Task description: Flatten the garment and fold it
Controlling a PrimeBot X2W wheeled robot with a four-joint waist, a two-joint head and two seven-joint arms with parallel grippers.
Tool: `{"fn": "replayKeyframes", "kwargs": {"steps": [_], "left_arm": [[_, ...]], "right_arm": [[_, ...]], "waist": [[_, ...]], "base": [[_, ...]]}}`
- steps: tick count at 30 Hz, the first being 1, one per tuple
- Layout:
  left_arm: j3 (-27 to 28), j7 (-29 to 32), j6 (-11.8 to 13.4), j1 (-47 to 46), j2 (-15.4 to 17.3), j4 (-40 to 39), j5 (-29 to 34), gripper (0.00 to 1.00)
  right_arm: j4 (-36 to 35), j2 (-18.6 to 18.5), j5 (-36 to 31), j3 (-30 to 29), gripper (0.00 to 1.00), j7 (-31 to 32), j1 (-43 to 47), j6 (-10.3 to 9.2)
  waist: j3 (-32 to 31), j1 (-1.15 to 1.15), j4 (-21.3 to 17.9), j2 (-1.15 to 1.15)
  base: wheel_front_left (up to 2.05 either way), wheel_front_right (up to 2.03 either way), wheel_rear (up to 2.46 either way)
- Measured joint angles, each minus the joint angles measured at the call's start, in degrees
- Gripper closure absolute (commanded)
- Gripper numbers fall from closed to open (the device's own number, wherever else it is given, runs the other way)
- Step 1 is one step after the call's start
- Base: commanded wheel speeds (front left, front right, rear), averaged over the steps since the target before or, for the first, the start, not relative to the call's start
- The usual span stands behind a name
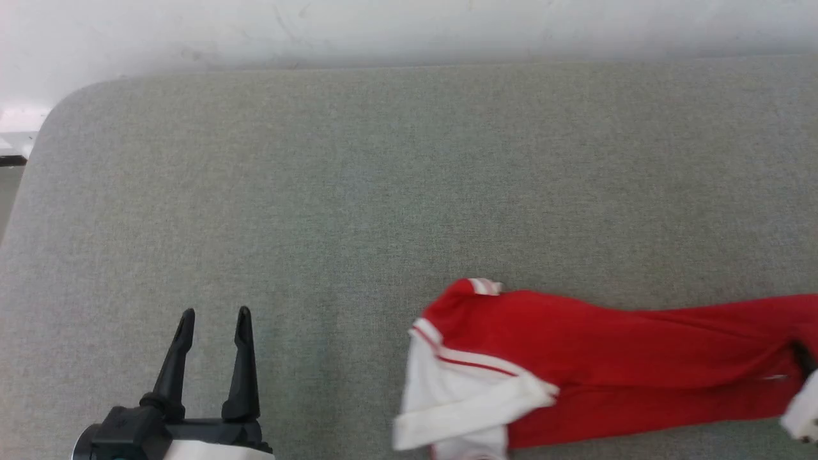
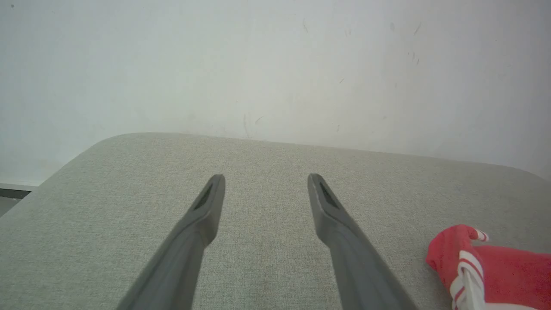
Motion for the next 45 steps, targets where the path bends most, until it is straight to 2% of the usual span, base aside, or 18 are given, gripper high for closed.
{"fn": "replayKeyframes", "kwargs": {"steps": [6, 10, 14, 19, 24, 28, 36, 45], "left_arm": [[0.01, 0.00, -0.09, 0.01, -0.08, 0.38, 0.69, 0.00], [-0.01, 0.00, -0.48, 0.01, -0.19, 0.73, 0.84, 0.00], [-0.19, 0.00, -0.52, 0.02, -0.42, 1.31, 0.84, 0.00], [-0.38, 0.00, -0.58, 0.21, -0.86, 2.04, 0.82, 0.00], [-0.48, 0.00, -1.00, 0.28, -1.04, 2.53, 0.81, 0.00], [-0.43, 0.00, -1.00, 0.69, -1.12, 2.85, 0.80, 0.00], [-0.83, 0.00, -1.01, 1.42, -1.41, 3.56, 0.70, 0.00], [-0.82, -0.01, -1.00, 1.76, -1.87, 3.81, -0.19, 0.00]], "right_arm": [[-0.87, -3.54, -2.98, -6.54, 1.00, 1.11, -1.05, 0.00], [-1.72, -4.16, -4.25, -6.95, 1.00, 1.23, -1.05, -0.07], [-5.10, -2.19, -2.34, -1.29, 1.00, 2.45, -0.86, -0.08], [-12.12, 0.64, 3.44, 7.55, 1.00, 6.41, 1.20, -0.08], [-17.40, 1.11, 6.55, 15.83, 1.00, 10.90, 4.86, -0.08], [-18.71, 1.00, 7.42, 21.49, 1.00, 11.92, 5.41, -0.08], [-14.79, 1.60, 7.82, 31.08, 1.00, 11.81, 2.75, -0.08], [-3.05, 2.87, 4.95, 35.30, 1.00, 10.89, -1.92, -0.08]], "waist": [[-0.13, 0.00, -0.07, 0.00], [-0.24, 0.00, -0.05, 0.00], [-0.83, 0.00, -0.14, 0.00], [-2.08, 0.00, -0.19, 0.00], [-3.32, -0.01, -0.04, 0.00], [-4.09, -0.01, 0.36, 0.00], [-5.66, -0.01, 1.99, 0.00], [-6.30, -0.01, 4.37, 0.00]], "base": [[0.00, 0.00, 0.00], [0.00, 0.00, 0.00], [0.00, 0.00, 0.00], [0.00, 0.00, 0.00], [0.00, 0.00, 0.00], [0.00, 0.00, 0.00], [0.00, 0.00, 0.00], [0.00, 0.00, 0.00]]}}
